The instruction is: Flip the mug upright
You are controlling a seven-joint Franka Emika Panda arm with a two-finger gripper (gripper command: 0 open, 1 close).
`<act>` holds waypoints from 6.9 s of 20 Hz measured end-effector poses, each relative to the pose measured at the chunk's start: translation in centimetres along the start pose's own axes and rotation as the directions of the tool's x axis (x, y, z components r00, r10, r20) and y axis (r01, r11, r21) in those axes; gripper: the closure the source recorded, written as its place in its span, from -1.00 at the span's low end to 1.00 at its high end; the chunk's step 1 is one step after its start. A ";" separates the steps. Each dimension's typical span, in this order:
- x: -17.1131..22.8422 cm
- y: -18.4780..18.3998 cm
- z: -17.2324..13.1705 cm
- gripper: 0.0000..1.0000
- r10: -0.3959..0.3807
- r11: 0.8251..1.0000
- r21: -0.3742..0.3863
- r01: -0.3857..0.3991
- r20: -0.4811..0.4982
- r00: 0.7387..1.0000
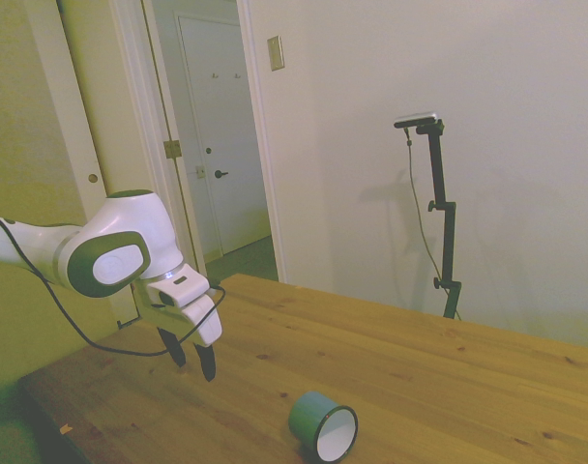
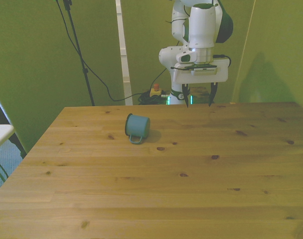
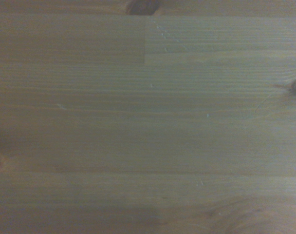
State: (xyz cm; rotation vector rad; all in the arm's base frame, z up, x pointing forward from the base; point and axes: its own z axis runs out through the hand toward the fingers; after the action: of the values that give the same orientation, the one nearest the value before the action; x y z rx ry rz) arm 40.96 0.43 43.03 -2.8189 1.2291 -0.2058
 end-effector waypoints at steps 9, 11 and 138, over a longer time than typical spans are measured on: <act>5.2 5.0 -2.4 -1.00 0.087 0.994 0.068 -0.085 -0.018 0.996; 7.4 7.4 -3.4 -1.00 0.121 0.989 0.088 -0.118 -0.030 0.992; 18.9 -2.6 1.9 1.00 0.195 0.980 0.090 -0.177 -0.270 0.943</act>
State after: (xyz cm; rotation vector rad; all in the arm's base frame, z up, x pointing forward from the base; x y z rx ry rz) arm 55.83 -11.63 43.27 -2.6634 1.5020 -0.6363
